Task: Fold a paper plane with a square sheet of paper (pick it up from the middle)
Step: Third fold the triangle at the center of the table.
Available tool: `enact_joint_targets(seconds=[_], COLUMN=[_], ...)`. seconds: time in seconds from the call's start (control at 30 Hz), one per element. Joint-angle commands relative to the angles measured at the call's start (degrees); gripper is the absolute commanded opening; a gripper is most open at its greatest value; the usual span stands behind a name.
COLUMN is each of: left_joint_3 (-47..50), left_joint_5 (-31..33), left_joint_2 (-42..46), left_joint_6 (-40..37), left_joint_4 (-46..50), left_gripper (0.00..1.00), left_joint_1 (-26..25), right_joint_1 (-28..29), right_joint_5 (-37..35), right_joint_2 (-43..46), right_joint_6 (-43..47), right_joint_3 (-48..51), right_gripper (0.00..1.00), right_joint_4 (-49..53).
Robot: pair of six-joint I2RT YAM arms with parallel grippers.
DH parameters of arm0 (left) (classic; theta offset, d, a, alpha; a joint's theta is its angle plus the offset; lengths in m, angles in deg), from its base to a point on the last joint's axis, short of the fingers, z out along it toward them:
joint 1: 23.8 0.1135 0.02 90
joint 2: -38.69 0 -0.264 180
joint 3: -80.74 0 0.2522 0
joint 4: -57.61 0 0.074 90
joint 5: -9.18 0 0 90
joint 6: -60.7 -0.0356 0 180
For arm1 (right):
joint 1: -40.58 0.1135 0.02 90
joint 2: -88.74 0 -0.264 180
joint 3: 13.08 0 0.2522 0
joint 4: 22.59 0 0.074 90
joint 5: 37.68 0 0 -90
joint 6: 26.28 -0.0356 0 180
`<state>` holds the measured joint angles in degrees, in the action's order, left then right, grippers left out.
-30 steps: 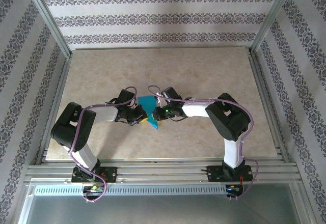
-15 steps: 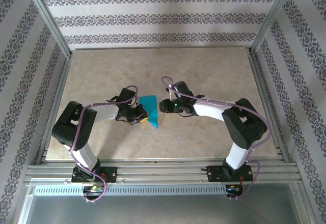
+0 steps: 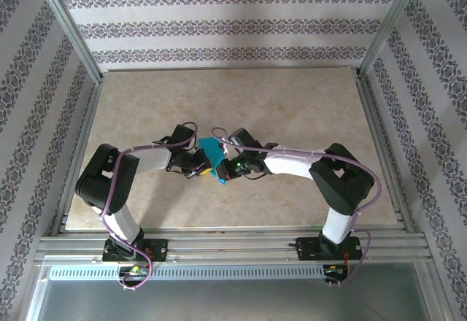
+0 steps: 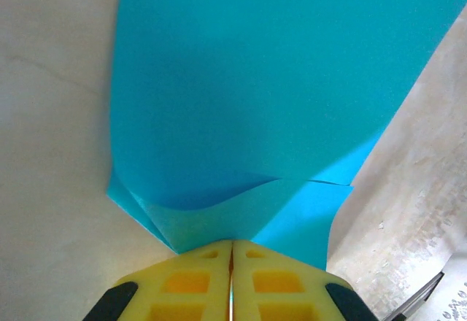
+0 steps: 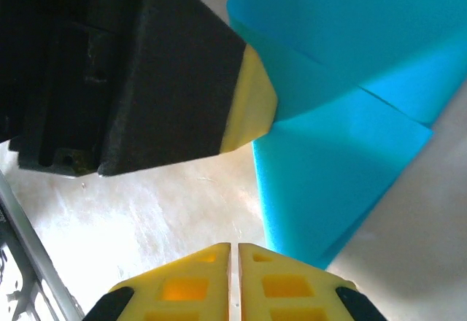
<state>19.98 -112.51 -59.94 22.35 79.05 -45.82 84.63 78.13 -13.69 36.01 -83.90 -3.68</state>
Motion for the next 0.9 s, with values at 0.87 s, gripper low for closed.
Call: enact_joint_targets(seconds=[0.87], left_joint_3=[-0.4], left_joint_5=[6.9], left_joint_2=[-5.6], left_joint_6=[2.7], left_joint_4=[9.5], left_gripper=[0.09], left_joint_1=[-0.1], right_joint_1=[2.4], right_joint_5=[-7.6], right_joint_2=[-6.5], right_joint_6=[4.2], right_joint_3=[-7.3], right_gripper=[0.11], right_joint_4=[11.0])
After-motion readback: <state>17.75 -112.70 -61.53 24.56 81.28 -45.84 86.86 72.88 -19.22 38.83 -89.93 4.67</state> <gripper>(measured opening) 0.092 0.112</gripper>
